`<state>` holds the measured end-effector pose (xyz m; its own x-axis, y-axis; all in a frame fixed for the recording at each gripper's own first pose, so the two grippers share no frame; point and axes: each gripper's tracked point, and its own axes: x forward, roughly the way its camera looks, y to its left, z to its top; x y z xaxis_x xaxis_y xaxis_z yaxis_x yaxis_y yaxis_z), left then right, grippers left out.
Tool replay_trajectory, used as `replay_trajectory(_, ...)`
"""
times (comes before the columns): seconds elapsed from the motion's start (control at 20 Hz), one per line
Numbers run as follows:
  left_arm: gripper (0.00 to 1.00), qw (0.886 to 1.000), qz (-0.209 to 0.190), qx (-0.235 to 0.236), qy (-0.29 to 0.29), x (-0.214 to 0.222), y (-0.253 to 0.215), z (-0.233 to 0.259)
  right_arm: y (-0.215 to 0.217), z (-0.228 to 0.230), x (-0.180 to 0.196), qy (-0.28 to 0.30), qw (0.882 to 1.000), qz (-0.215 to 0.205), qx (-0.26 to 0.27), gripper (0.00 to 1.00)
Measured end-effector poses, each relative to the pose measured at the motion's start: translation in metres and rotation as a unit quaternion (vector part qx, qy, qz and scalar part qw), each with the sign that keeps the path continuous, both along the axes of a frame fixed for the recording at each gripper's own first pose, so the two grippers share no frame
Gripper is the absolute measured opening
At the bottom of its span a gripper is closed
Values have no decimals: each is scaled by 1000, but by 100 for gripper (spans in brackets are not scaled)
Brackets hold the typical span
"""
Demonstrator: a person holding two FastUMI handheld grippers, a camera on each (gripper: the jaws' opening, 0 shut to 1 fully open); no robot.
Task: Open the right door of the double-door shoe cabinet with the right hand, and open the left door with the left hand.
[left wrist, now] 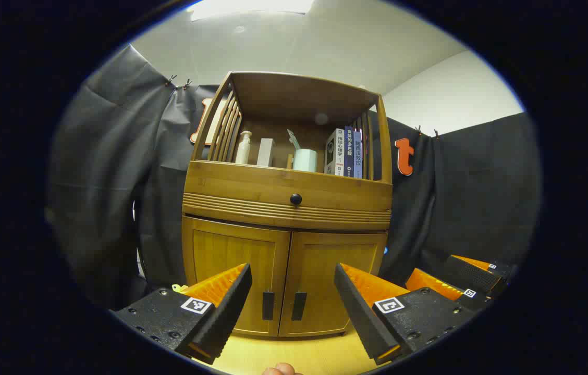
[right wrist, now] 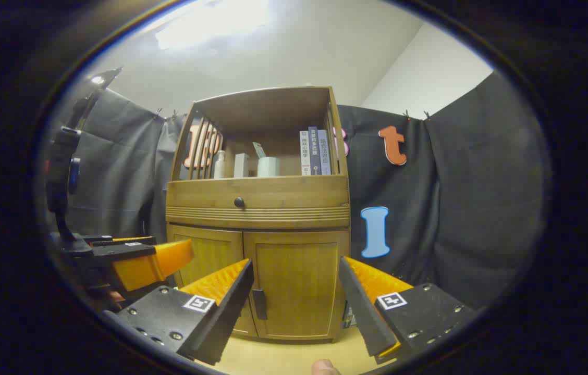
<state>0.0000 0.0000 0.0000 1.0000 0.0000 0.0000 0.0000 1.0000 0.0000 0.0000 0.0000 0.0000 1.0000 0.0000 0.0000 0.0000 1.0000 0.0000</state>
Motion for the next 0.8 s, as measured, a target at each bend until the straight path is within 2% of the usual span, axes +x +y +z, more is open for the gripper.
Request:
replay_trajectory(0.7,96,1000,23,10,-3,1,25,-1,15,-16,10,16,1000,6,3,98)
replay_trajectory(0.8,98,1000,28,10,-2,1,32,-2,20,-24,16,20,1000,8,0,98)
